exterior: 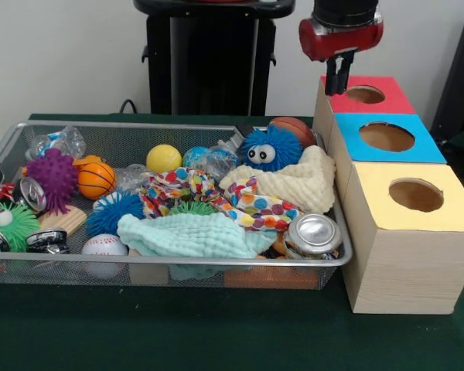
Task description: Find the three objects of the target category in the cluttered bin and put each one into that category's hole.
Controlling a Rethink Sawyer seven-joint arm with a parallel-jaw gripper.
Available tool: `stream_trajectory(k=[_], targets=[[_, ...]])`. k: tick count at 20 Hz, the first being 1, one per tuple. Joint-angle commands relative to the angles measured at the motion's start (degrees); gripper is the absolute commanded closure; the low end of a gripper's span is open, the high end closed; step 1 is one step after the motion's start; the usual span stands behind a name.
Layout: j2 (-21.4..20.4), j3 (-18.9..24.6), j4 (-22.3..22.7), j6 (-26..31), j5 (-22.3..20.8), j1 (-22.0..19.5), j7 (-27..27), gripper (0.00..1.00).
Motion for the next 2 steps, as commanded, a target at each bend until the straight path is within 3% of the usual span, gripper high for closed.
stream_trajectory(k=[1,2], targets=[[-0.76,-2.13,-3.88,-5.88,-1.6,-0.69,14.32,1.0],[-0.74,-2.42,-4.08,-5.71,-1.43,-0.49,14.49,1.0]])
